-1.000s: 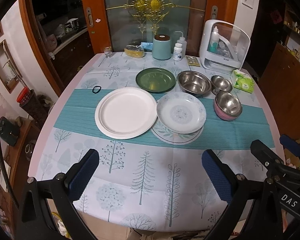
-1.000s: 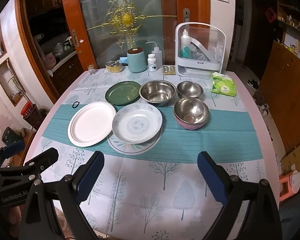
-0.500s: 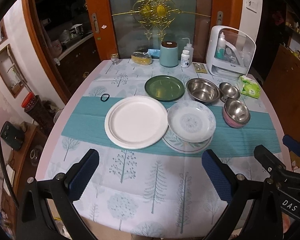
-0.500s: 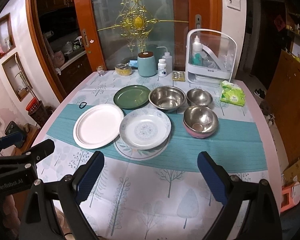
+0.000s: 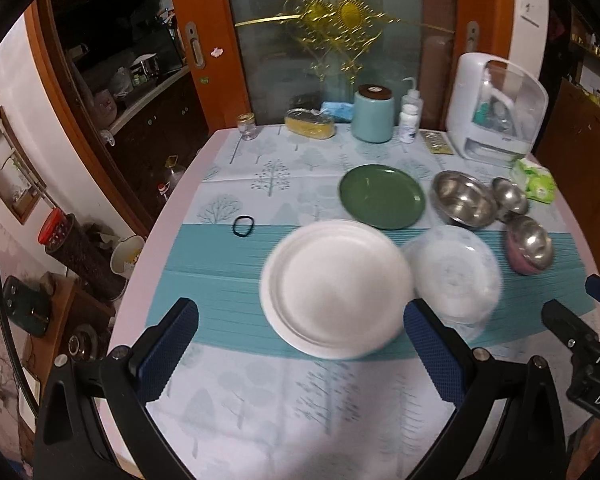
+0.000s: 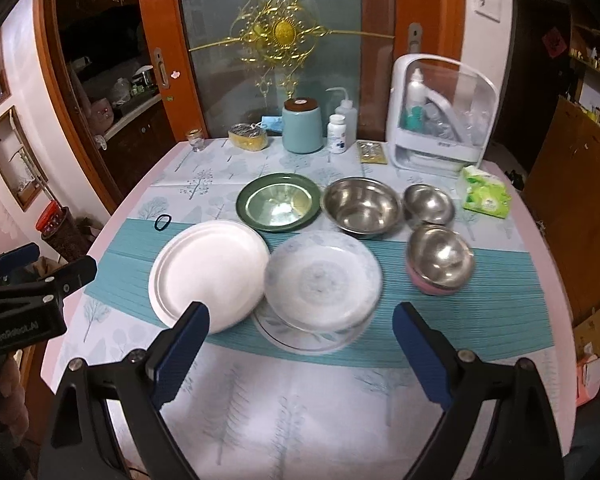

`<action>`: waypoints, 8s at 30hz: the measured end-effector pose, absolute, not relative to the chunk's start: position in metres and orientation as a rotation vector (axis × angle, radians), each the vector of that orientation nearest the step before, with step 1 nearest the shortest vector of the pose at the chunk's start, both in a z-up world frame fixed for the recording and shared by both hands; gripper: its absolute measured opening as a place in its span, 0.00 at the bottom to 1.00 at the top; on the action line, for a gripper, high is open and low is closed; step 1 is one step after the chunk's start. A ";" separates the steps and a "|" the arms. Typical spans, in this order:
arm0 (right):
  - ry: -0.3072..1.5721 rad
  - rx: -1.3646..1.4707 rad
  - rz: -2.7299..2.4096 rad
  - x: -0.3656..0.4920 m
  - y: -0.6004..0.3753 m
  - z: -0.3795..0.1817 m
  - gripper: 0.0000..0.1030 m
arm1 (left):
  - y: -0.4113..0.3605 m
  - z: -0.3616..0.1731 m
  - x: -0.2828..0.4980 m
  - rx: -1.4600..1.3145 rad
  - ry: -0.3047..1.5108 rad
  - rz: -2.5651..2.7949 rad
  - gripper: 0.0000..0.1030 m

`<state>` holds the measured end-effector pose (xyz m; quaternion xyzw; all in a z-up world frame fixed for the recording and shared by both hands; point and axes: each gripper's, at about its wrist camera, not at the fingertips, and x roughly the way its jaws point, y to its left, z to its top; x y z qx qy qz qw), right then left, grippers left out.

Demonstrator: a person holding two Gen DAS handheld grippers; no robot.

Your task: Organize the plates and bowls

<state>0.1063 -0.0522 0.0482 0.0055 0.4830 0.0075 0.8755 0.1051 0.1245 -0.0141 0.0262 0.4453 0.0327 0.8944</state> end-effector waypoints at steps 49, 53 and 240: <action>1.634 -0.053 0.408 0.349 -0.001 -0.187 0.22 | 0.218 -0.252 0.257 -0.297 1.542 -0.280 0.37; 1.629 -0.069 0.405 0.345 0.001 -0.187 0.22 | 0.214 -0.251 0.258 -0.268 1.539 -0.245 0.30; 1.544 0.448 0.038 0.239 -0.218 -0.165 0.05 | -0.009 -0.217 0.275 -0.017 1.509 -0.412 0.09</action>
